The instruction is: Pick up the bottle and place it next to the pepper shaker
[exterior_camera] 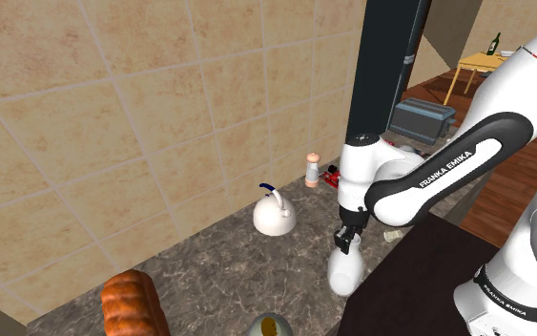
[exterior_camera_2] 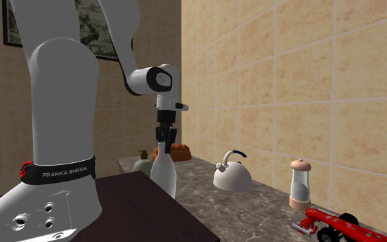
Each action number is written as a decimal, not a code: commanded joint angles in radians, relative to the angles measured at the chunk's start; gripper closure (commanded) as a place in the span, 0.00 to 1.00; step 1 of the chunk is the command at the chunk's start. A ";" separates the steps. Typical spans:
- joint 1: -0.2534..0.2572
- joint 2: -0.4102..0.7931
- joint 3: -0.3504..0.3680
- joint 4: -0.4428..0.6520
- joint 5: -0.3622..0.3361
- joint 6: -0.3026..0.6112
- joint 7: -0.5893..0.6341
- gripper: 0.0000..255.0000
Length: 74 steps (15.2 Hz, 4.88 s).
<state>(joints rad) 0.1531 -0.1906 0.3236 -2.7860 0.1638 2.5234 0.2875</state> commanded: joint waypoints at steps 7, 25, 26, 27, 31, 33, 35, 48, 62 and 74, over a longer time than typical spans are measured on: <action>0.000 0.000 0.000 0.000 0.000 0.000 0.000 1.00; 0.018 -0.244 -0.038 0.084 0.022 -0.326 -0.021 1.00; 0.018 -0.254 -0.040 0.091 0.021 -0.343 -0.021 1.00; 0.018 -0.264 -0.042 0.098 0.021 -0.360 -0.021 1.00; 0.018 -0.298 -0.051 0.129 0.018 -0.426 -0.021 1.00; 0.018 -0.314 -0.055 0.146 0.016 -0.458 -0.021 1.00; 0.018 -0.327 -0.059 0.164 0.014 -0.490 -0.021 1.00; 0.014 -0.386 -0.083 0.299 -0.001 -0.684 -0.017 1.00; 0.008 -0.398 -0.104 0.479 -0.018 -0.875 -0.010 1.00; -0.041 -0.288 -0.182 0.642 -0.083 -0.936 -0.101 1.00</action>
<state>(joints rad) 0.1210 -0.5101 0.1535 -2.1672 0.0927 1.5801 0.2038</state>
